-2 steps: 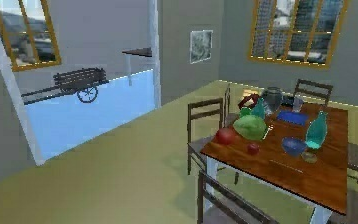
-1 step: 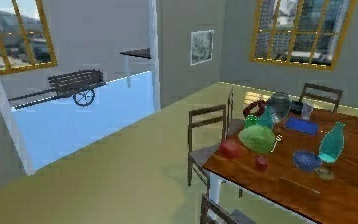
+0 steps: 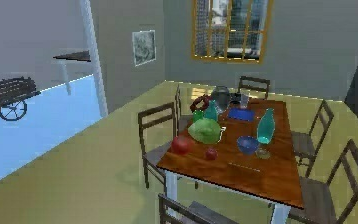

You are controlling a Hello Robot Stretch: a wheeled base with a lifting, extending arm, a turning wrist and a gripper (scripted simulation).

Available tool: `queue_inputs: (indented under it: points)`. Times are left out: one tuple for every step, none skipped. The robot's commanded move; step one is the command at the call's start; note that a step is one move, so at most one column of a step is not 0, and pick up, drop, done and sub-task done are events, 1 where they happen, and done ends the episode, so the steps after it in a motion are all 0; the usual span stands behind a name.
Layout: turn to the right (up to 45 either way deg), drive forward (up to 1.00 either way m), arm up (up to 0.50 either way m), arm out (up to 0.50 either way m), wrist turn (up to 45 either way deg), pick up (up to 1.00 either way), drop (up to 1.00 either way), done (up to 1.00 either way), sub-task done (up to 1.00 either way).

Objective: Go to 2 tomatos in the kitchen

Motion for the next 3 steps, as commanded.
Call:
queue_inputs:
  points:
    - [0.0,0.0,0.0,0.0,0.0,0.0,0.0,0.0,1.0]
    - [45.0,0.0,0.0,0.0,0.0,0.0,0.0,0.0,0.0]
    - [45.0,0.0,0.0,0.0,0.0,0.0,0.0,0.0,0.0]
